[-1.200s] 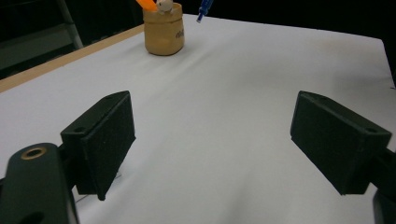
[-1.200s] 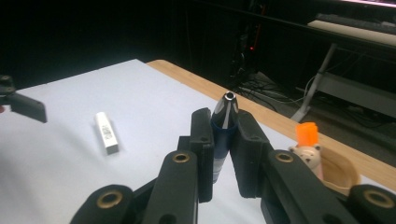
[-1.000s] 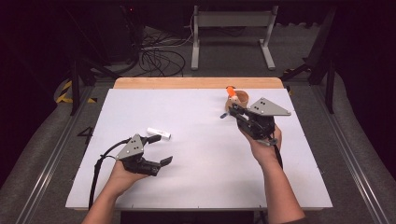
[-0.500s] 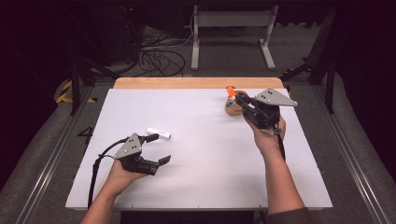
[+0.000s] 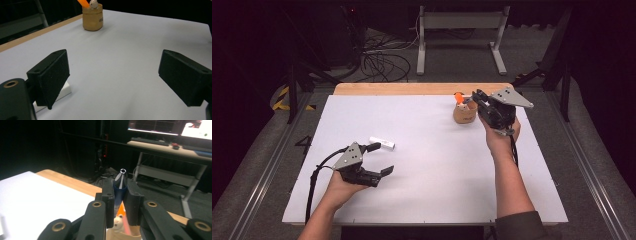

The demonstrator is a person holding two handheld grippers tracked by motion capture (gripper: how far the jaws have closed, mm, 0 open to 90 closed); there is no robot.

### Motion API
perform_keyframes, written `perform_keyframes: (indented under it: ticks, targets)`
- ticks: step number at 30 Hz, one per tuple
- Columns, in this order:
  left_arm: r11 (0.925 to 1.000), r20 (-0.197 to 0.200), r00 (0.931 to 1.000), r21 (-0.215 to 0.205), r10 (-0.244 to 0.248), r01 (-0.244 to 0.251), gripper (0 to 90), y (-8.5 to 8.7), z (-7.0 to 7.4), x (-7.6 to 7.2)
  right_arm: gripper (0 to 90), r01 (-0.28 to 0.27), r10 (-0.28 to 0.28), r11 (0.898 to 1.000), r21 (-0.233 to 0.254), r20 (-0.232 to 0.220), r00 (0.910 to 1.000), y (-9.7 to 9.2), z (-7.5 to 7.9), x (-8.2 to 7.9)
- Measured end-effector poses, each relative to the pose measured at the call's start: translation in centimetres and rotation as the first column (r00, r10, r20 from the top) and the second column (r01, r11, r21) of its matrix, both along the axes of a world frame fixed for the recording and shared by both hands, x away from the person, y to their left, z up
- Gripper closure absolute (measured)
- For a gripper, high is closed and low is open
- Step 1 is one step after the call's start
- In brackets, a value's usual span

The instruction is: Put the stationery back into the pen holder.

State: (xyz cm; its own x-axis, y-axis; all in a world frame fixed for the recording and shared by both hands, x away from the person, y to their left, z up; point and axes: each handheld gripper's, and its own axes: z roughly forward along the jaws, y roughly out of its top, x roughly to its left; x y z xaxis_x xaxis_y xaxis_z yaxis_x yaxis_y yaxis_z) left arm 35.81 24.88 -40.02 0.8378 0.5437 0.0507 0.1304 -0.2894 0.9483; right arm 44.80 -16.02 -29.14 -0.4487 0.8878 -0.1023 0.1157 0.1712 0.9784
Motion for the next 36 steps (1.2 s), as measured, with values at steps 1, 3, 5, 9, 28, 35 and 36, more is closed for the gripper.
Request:
perform_keyframes:
  ticks: [1, 3, 5, 9, 28, 35, 36]
  targets:
    - [1.0000, 0.000, 1.0000, 0.002, 0.001, -0.001, 10.4, 0.0, 0.0, 0.0, 80.1, 0.011, -0.011, 1.000, 0.000, 0.002, 0.9999, -0.1, 0.0, 0.2]
    - [1.0000, -0.003, 1.0000, -0.004, 0.002, -0.002, 10.3, 0.0, 0.0, 0.0, 80.1, 0.026, -0.026, 1.000, -0.003, -0.002, 0.9997, -0.1, -0.2, 0.7]
    - [1.0000, -0.006, 1.0000, -0.006, 0.003, -0.003, 10.3, 0.0, 0.0, 0.0, 80.1, 0.042, -0.042, 0.999, -0.011, -0.006, 0.9991, -0.1, -0.5, 1.1]
    - [1.0000, 0.003, 1.0000, 0.000, 0.007, -0.007, 10.4, 0.2, 0.0, 0.0, 80.1, 0.068, -0.069, 0.997, -0.030, -0.013, 0.9976, -0.1, -1.1, 1.9]
    - [0.9998, 0.002, 0.9999, 0.009, 0.017, -0.017, 10.4, 0.4, 0.1, 0.1, 80.1, 0.126, -0.134, 0.989, -0.080, -0.092, 0.9867, 0.0, -3.9, 5.1]
    - [0.9998, 0.003, 0.9998, 0.007, 0.017, -0.017, 10.5, 0.4, 0.1, 0.1, 80.0, 0.137, -0.149, 0.985, -0.108, -0.111, 0.9826, 0.1, -4.7, 5.8]
    - [0.9998, 0.002, 0.9999, 0.006, 0.017, -0.017, 10.5, 0.4, 0.1, 0.1, 80.0, 0.137, -0.149, 0.985, -0.107, -0.112, 0.9824, 0.0, -4.8, 5.8]
